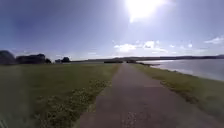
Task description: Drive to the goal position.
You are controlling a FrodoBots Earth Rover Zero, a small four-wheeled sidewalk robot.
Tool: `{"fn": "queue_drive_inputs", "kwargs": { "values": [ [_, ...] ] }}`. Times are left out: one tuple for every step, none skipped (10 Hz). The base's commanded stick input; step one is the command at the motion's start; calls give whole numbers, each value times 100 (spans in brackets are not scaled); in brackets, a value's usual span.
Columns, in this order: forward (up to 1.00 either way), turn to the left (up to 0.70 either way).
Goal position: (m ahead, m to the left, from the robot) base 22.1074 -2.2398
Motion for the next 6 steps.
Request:
{"fn": "queue_drive_inputs", "kwargs": {
  "values": [
    [70, 5],
    [70, 5],
    [70, 5],
    [70, 5],
    [70, 5],
    [70, 5]
  ]
}}
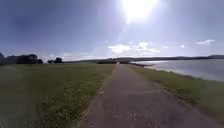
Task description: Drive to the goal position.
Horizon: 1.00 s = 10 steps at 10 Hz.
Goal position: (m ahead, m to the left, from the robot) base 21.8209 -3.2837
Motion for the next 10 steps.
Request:
{"fn": "queue_drive_inputs", "kwargs": {
  "values": [
    [70, 5],
    [70, 5],
    [70, 5],
    [70, 5],
    [70, 5],
    [70, 5],
    [70, 5],
    [70, 5],
    [70, 5],
    [70, 5]
  ]
}}
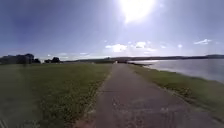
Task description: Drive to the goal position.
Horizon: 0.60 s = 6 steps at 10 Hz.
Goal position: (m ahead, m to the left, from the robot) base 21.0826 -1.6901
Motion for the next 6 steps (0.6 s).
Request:
{"fn": "queue_drive_inputs", "kwargs": {
  "values": [
    [70, -7],
    [70, 5],
    [70, 5],
    [70, 5],
    [70, 5],
    [70, 5]
  ]
}}
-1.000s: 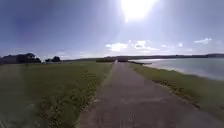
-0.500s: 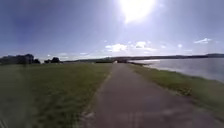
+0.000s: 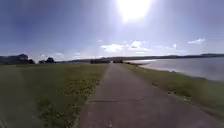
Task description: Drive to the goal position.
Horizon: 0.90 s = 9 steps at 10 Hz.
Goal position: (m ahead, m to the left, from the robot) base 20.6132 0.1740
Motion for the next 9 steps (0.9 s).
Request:
{"fn": "queue_drive_inputs", "kwargs": {
  "values": [
    [70, 5],
    [70, 5],
    [70, 13],
    [70, 38],
    [70, 17],
    [70, 5],
    [70, 5],
    [70, 5],
    [70, 5]
  ]
}}
